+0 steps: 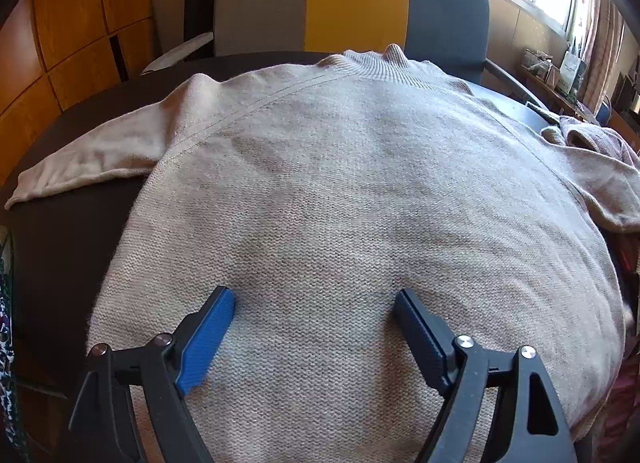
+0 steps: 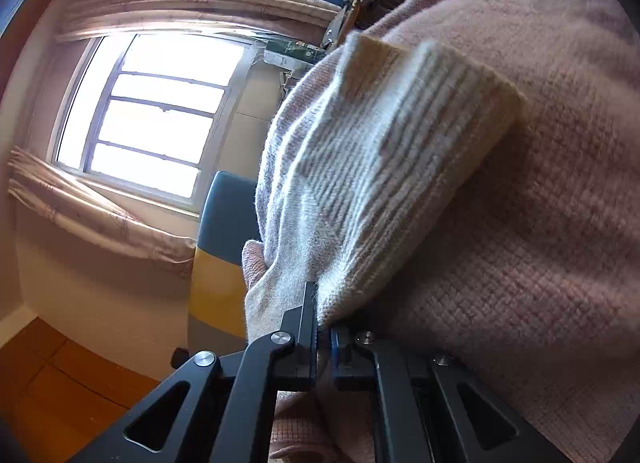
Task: Fold clothes
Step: 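Grasp the sweater cuff with the right gripper and lift it, then fold the sleeve across the sweater body with the right gripper and release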
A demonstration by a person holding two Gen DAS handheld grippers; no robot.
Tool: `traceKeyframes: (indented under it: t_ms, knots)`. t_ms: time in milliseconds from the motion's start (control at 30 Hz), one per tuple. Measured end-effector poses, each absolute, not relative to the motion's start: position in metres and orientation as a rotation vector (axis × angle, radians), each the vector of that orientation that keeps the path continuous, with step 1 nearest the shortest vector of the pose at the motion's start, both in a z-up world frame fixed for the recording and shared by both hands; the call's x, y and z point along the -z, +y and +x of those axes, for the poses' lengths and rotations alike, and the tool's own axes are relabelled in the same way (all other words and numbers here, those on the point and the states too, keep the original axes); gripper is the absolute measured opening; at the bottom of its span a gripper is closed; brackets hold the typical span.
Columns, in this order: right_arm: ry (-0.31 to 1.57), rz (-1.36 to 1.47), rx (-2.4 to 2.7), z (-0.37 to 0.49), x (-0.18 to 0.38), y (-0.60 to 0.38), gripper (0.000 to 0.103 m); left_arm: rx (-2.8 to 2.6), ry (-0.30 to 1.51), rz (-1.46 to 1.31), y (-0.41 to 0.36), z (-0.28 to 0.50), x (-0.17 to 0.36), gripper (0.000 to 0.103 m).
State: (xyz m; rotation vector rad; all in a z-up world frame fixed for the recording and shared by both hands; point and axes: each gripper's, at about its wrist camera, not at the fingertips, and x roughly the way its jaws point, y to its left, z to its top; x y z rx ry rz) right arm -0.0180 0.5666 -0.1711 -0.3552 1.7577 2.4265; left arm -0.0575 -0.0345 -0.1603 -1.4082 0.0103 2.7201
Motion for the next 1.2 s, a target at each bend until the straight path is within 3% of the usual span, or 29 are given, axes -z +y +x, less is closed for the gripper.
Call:
traceKeyframes:
  t_ms: [333,567,733,867,933,967,1100,1200]
  knots:
    - [1.427,-0.572,-2.814,-0.109,0.08,0.519,0.006,-2.707,-0.048,-1.363,-0.04,-0.054,0.159,0.09]
    - [1.232,-0.902,-3.097,-0.214,0.061,0.371,0.006,-2.659,-0.149,-1.325,-0.052,-0.051,0.156,0.09]
    - [0.797,-1.331,-3.282,-0.267,0.073,0.223,0.006,-2.636,-0.179,-1.301,-0.055,-0.049,0.155,0.09]
    - [0.239,-1.653,-3.283,-0.264,0.117,0.12,0.01,-2.621,-0.199,-1.287,-0.057,-0.048,0.155,0.09]
    - [0.007,-1.735,-3.237,-0.253,0.141,0.087,0.025,-2.611,-0.219,-1.283,-0.059,-0.048,0.155,0.09]
    - [-0.041,-1.733,-3.229,-0.223,0.157,0.095,0.026,-2.605,-0.228,-1.279,-0.06,-0.047,0.155,0.09]
    - [-0.036,-1.679,-3.225,-0.203,0.163,0.115,0.03,-2.606,-0.239,-1.281,-0.061,-0.046,0.153,0.089]
    - [0.075,-1.606,-3.258,-0.184,0.153,0.134,0.039,-2.593,-0.27,-1.289,-0.063,-0.051,0.146,0.078]
